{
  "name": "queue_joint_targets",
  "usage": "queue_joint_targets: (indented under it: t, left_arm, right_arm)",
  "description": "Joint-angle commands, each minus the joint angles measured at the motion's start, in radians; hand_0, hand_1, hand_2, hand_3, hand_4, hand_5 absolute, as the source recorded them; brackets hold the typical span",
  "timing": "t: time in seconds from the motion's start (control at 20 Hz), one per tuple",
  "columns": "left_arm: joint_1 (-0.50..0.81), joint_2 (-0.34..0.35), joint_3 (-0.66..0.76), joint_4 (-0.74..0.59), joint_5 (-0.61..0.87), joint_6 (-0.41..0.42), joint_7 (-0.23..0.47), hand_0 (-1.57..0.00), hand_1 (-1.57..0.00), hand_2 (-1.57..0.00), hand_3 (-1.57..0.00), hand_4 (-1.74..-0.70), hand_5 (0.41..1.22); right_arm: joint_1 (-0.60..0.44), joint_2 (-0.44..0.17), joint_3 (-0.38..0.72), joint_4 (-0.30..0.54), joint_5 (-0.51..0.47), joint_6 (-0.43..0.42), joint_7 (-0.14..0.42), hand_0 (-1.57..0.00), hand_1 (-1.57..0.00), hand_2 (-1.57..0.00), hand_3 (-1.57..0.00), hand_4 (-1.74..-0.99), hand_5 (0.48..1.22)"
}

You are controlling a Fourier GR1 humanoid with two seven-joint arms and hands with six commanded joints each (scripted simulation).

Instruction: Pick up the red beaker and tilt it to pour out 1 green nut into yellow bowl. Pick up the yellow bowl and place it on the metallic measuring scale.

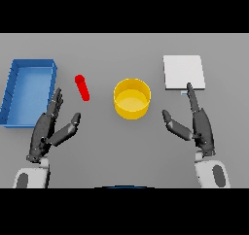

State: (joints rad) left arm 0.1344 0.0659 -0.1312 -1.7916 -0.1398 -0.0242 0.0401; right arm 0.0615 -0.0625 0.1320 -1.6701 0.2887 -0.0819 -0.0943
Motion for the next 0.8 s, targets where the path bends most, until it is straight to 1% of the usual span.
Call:
queue_joint_targets:
  t: [0.0, 0.05, 0.1, 0.15, 0.2, 0.3, 0.4, 0.45, 0.5, 0.6, 0.65, 0.7, 0.75]
  left_arm:
    - [0.000, 0.006, 0.002, -0.001, 0.000, -0.003, 0.021, 0.00, 0.00, 0.00, 0.00, -1.14, 0.655]
    - [-0.003, -0.001, -0.011, -0.007, -0.009, -0.002, 0.041, 0.00, 0.00, 0.00, 0.00, -1.14, 0.652]
    - [-0.004, -0.002, -0.010, 0.014, -0.013, -0.002, 0.047, 0.00, 0.00, 0.00, 0.00, -1.14, 0.650]
    - [-0.026, -0.012, -0.010, 0.052, -0.016, 0.000, 0.060, 0.00, 0.00, 0.00, 0.00, -1.14, 0.649]
    - [-0.058, -0.006, 0.002, 0.082, -0.015, 0.000, 0.062, 0.00, 0.00, 0.00, 0.00, -1.14, 0.648]
    - [-0.118, -0.001, 0.029, 0.150, -0.003, -0.001, 0.075, 0.00, 0.00, 0.00, 0.00, -1.14, 0.643]
    - [-0.161, 0.001, 0.048, 0.229, 0.008, -0.011, 0.037, 0.00, 0.00, 0.00, 0.00, -1.17, 0.648]
    - [-0.193, 0.002, 0.059, 0.271, 0.009, -0.011, 0.025, 0.00, 0.00, 0.00, 0.00, -1.18, 0.650]
    - [-0.222, -0.001, 0.062, 0.309, -0.002, -0.004, 0.018, 0.00, 0.00, 0.00, 0.00, -1.18, 0.648]
    - [-0.288, 0.004, 0.083, 0.401, -0.005, -0.003, -0.005, 0.00, 0.00, 0.00, 0.00, -1.18, 0.640]
    - [-0.317, 0.004, 0.090, 0.433, -0.001, -0.006, -0.020, 0.00, 0.00, 0.00, 0.00, -1.18, 0.637]
    - [-0.335, 0.006, 0.092, 0.453, -0.002, -0.009, -0.029, 0.00, 0.00, 0.00, 0.00, -1.18, 0.636]
    - [-0.357, 0.000, 0.094, 0.489, -0.006, -0.008, -0.051, 0.00, 0.00, 0.00, 0.00, -1.18, 0.637]
  right_arm:
    - [-0.004, 0.005, 0.003, -0.008, -0.014, 0.012, 0.009, 0.00, 0.00, 0.00, 0.00, -1.103, 0.592]
    - [-0.008, -0.002, -0.004, -0.008, -0.025, 0.021, 0.020, 0.00, 0.00, 0.00, 0.00, -1.118, 0.600]
    - [0.000, -0.001, 0.001, -0.006, -0.026, 0.027, 0.012, 0.00, 0.00, 0.00, 0.00, -1.131, 0.607]
    - [0.000, -0.011, -0.010, -0.009, -0.040, 0.036, 0.003, 0.00, 0.00, 0.00, 0.00, -1.147, 0.614]
    - [-0.002, -0.010, -0.008, -0.012, -0.049, 0.044, -0.003, 0.00, 0.00, 0.00, 0.00, -1.163, 0.624]
    - [0.007, -0.004, -0.007, -0.013, -0.069, 0.061, 0.002, 0.00, 0.00, 0.00, 0.00, -1.189, 0.626]
    - [-0.005, -0.004, -0.019, -0.009, -0.092, 0.068, -0.002, 0.00, 0.00, 0.00, 0.00, -1.209, 0.627]
    - [-0.015, -0.003, -0.019, -0.004, -0.089, 0.065, 0.006, 0.00, 0.00, 0.00, 0.00, -1.215, 0.628]
    - [-0.003, 0.003, -0.012, -0.010, -0.092, 0.070, -0.002, 0.00, 0.00, 0.00, 0.00, -1.219, 0.626]
    - [0.008, -0.004, -0.016, -0.017, -0.093, 0.072, 0.000, 0.00, 0.00, 0.00, 0.00, -1.225, 0.627]
    - [0.000, 0.004, -0.014, -0.006, -0.092, 0.070, 0.020, 0.00, 0.00, 0.00, 0.00, -1.229, 0.626]
    - [0.009, 0.002, -0.013, -0.016, -0.094, 0.072, 0.002, 0.00, 0.00, 0.00, 0.00, -1.229, 0.626]
    - [0.006, -0.001, -0.015, -0.017, -0.095, 0.074, -0.005, 0.00, 0.00, 0.00, 0.00, -1.227, 0.625]
